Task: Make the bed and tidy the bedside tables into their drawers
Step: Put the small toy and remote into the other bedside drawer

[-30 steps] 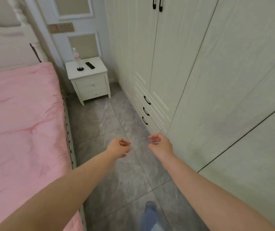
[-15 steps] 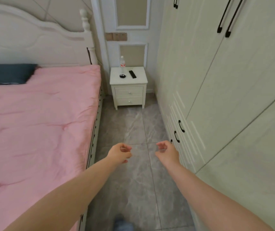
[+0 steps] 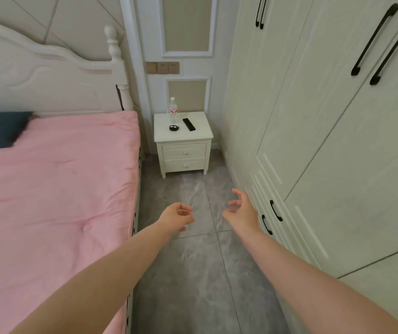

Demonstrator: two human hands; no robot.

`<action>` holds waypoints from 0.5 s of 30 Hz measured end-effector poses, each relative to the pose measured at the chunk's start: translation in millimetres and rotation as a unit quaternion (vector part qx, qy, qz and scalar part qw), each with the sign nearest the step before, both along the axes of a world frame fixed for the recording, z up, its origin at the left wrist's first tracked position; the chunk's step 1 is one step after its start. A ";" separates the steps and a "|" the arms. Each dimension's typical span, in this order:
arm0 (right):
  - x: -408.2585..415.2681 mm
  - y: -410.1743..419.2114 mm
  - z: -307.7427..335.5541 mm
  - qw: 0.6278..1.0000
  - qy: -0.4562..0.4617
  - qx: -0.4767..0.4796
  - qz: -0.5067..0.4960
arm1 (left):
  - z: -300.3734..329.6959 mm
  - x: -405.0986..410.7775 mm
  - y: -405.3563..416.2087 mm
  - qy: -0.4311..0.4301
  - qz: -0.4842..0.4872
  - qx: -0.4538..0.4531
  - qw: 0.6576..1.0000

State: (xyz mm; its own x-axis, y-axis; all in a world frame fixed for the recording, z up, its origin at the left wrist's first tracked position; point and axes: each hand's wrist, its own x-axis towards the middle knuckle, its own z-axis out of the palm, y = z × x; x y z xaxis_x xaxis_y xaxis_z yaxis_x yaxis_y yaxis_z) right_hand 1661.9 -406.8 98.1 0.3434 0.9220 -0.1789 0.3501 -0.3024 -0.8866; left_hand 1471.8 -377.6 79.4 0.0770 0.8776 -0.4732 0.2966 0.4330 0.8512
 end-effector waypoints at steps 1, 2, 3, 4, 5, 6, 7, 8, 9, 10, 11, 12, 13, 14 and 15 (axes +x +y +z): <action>-2.6 9.7 0.6 1.000 -0.001 0.002 -0.002 | 0.9 -1.7 10.6 -0.002 -0.002 0.004 1.000; -5.2 19.9 -0.2 1.000 -0.006 0.003 -0.002 | 2.0 -2.9 20.3 -0.005 0.000 0.008 1.000; -9.0 34.4 -0.9 1.000 -0.009 0.001 -0.001 | 1.4 -5.9 33.5 -0.008 0.004 0.008 1.000; -11.3 45.4 -0.5 1.000 -0.010 -0.003 0.000 | 1.5 -7.2 42.8 -0.007 0.005 0.010 1.000; -14.1 60.0 -0.5 1.000 -0.007 -0.003 0.003 | 0.8 -9.9 55.4 -0.006 0.007 0.010 1.000; -15.8 71.3 -1.0 1.000 -0.005 -0.004 0.007 | 0.0 -11.6 65.4 -0.005 0.009 0.010 1.000; -18.1 88.8 -2.8 1.000 -0.001 -0.006 0.012 | -2.1 -14.1 81.1 -0.005 0.014 0.006 1.000; -19.8 97.0 -3.1 1.000 0.001 -0.010 0.015 | -2.9 -15.7 88.2 -0.003 0.017 0.005 1.000; -22.0 113.2 -5.1 1.000 0.008 -0.010 0.017 | -4.1 -18.2 102.1 -0.004 0.023 0.002 1.000; -23.3 125.6 -7.5 1.000 0.013 -0.011 0.016 | -5.2 -19.9 111.7 -0.007 0.026 0.001 1.000; -24.5 145.4 -10.8 1.000 0.021 -0.009 0.014 | -6.4 -21.4 128.1 -0.009 0.030 -0.002 1.000; -25.4 160.2 -12.6 1.000 0.027 -0.008 0.011 | -6.7 -22.5 139.8 -0.012 0.028 -0.002 1.000; -25.9 181.0 -15.4 0.999 0.035 -0.005 0.006 | -7.6 -23.6 156.8 -0.007 0.027 -0.004 1.000; -26.2 198.1 -16.9 0.999 0.040 -0.004 0.003 | -8.2 -24.8 171.0 0.002 0.026 -0.002 1.000; -25.7 220.5 -19.5 0.999 0.044 -0.004 0.004 | -9.7 -25.9 190.4 0.013 0.033 -0.003 0.999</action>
